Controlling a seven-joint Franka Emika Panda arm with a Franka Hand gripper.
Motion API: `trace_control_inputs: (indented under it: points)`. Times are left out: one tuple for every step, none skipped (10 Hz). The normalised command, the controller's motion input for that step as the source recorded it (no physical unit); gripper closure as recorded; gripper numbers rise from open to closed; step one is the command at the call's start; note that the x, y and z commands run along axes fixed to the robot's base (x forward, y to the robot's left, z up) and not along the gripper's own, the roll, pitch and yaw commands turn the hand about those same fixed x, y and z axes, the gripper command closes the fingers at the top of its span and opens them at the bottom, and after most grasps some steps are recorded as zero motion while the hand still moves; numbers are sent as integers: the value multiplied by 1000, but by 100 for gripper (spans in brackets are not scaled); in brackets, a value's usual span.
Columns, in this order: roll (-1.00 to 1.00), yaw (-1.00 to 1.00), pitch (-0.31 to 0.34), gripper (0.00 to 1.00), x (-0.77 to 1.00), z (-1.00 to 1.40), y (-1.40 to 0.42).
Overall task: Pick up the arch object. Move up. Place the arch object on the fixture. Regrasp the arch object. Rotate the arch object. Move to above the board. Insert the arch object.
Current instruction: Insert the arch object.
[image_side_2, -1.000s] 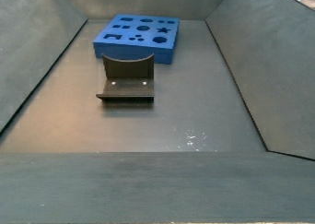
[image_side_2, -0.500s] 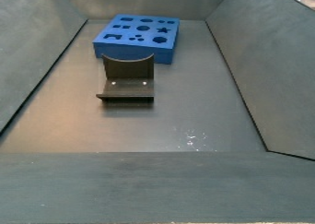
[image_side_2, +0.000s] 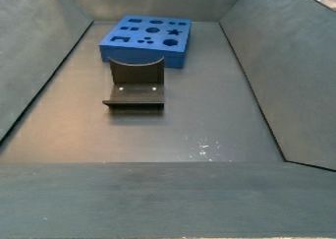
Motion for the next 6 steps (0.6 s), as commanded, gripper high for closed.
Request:
trace_control_inputs:
  points:
    - [-124,-309,0,100,954,-771,260]
    - [-129,-280,0,100,971,-774,257]
    - [-109,-171,0,100,1000,-823,257]
    - [-69,-91,19,100,937,-923,134]
    - [0,0,27,100,943,-1000,0]
    - [0,0,41,100,1000,-1000,0]
